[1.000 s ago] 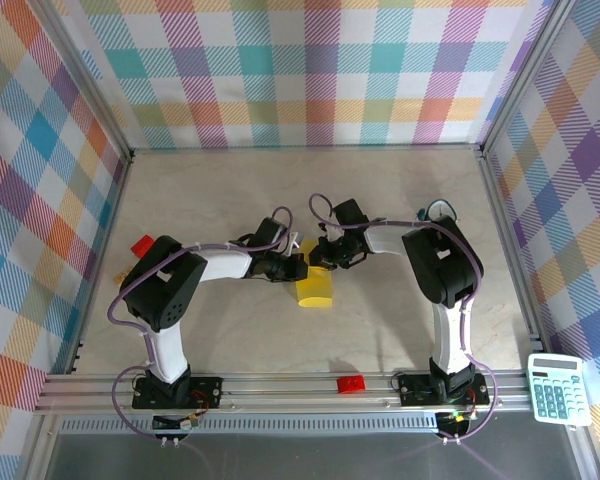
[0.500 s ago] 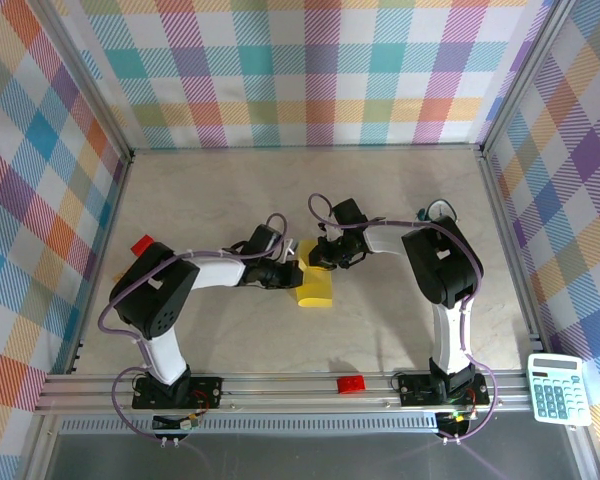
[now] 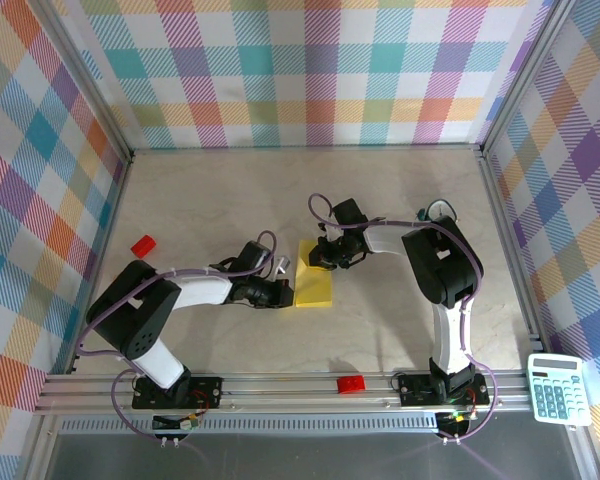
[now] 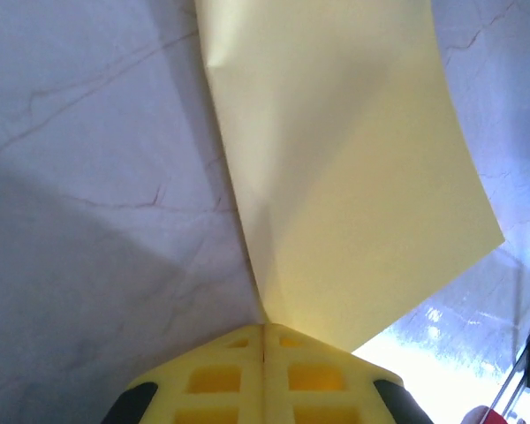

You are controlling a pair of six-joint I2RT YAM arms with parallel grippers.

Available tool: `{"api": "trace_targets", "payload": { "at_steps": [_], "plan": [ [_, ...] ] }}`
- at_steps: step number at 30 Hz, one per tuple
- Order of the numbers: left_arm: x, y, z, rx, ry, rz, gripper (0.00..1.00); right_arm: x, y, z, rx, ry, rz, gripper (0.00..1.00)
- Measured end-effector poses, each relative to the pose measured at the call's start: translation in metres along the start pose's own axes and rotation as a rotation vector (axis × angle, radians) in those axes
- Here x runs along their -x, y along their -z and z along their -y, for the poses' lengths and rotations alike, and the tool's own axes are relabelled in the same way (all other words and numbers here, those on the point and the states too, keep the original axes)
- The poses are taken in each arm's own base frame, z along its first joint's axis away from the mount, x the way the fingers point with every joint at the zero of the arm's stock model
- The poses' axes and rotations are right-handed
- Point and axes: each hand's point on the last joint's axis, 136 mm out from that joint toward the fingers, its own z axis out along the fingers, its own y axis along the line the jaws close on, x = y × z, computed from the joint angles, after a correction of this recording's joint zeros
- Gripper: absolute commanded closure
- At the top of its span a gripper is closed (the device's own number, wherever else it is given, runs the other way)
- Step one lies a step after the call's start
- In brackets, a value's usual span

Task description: Fold a paper plane with a square sheet of paper (fold left side to right side)

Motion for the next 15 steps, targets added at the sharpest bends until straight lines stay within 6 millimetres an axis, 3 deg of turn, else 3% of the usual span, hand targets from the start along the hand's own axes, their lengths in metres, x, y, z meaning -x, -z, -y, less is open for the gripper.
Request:
{"api": "trace_targets", "payload": {
  "at_steps": [7,15],
  "plan": [
    [0.004,0.008,-0.004,0.027,0.037,-0.007,1.00,0.000,0.000,0.000,0.004,0.005,-0.001,1.00],
    [0.050,0.016,0.031,-0.069,-0.008,0.083,1.00,0.000,0.000,0.000,0.005,0.015,-0.001,1.00]
  ]
}}
